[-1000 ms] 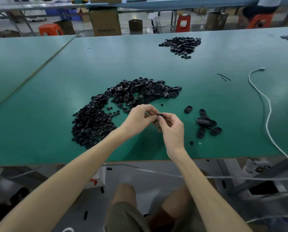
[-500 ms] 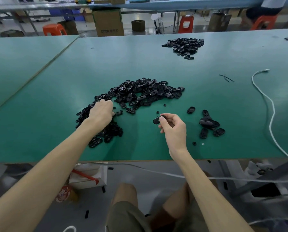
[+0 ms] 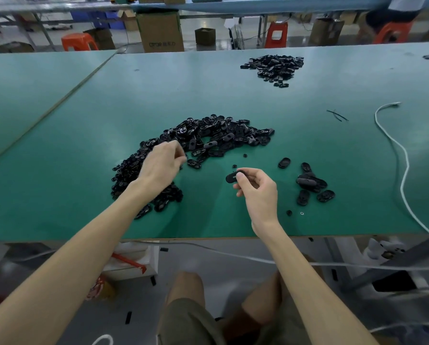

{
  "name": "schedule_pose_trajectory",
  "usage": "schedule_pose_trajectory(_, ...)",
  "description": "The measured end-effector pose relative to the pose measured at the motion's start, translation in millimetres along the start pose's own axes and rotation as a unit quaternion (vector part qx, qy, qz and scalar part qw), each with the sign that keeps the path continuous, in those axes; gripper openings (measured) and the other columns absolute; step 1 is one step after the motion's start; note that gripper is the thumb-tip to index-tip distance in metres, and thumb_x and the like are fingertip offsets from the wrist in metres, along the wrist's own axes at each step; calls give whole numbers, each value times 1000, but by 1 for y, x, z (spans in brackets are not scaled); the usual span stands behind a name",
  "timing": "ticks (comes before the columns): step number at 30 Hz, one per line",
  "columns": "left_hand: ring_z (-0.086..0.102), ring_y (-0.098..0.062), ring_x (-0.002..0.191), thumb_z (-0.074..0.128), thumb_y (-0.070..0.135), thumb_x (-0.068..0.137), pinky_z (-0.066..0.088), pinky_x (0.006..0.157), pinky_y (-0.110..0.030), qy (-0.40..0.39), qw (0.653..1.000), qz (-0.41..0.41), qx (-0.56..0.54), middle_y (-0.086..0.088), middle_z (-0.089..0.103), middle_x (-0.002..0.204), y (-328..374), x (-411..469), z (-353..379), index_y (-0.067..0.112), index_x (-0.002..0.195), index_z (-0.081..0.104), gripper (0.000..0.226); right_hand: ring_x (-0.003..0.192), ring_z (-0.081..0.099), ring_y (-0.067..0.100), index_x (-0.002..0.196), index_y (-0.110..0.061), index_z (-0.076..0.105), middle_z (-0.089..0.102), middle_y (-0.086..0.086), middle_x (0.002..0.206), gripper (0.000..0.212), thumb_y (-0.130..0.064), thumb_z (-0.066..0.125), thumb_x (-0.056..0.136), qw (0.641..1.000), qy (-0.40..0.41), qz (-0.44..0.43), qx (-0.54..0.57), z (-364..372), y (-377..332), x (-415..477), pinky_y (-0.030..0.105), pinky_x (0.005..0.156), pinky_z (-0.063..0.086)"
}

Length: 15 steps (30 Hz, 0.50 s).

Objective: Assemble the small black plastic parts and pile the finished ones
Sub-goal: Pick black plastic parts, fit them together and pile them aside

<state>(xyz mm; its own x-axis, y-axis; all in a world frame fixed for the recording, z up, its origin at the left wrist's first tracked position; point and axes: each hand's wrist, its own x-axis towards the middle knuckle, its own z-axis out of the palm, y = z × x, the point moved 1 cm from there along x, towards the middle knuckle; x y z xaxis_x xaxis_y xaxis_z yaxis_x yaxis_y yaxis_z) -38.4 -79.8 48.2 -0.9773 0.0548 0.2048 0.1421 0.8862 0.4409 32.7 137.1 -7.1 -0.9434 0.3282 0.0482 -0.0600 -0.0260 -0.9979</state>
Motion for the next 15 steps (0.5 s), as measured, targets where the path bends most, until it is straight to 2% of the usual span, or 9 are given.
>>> schedule_pose_trajectory(3, 72, -13, 69, 66, 15, 100, 46, 62, -17, -65, 981, -1, -185, 0, 73, 78, 24, -8, 9, 15, 93, 62, 8, 73, 72, 10, 105, -9, 71, 77, 4, 89, 10, -5, 63, 100, 1000, 1, 0, 7, 0, -1, 0, 21, 63, 55)
schedule_pose_trajectory(5, 74, -15, 66, 67, 12, 98, 43, 56, -15, -88, 962, 22, -259, -2, 74, 80, 39, -14, 21, 15, 91, 61, 10, 74, 73, 12, 106, -8, 71, 77, 5, 90, 10, -5, 63, 100, 1000, 5, -2, 10, 0, -1, 0, 21, 63, 55)
schedule_pose_trajectory(7, 73, -18, 67, 69, 10, 96, 43, 57, -15, -78, 949, 29, -304, -4, 72, 82, 50, -20, 34, 15, 90, 62, 11, 74, 73, 11, 106, -8, 70, 77, 6, 91, 10, -5, 63, 100, 1000, 11, -5, 12, -1, -1, -1, 22, 63, 55)
schedule_pose_trajectory(11, 69, -7, 67, 78, 5, 88, 46, 62, -15, -50, 914, 0, -402, 0, 71, 89, 59, -29, 56, 13, 92, 67, 14, 77, 74, 11, 104, -13, 69, 77, 5, 93, 9, -7, 64, 100, 1000, 24, -1, 16, -2, -1, -2, 20, 63, 55)
schedule_pose_trajectory(15, 73, -12, 73, 80, 6, 86, 50, 67, -17, -24, 879, -31, -475, 1, 71, 89, 55, -40, 69, 17, 99, 69, 20, 76, 74, 12, 102, -14, 67, 76, 2, 88, 7, -8, 65, 99, 999, 30, -5, 18, -1, 0, -1, 20, 63, 54)
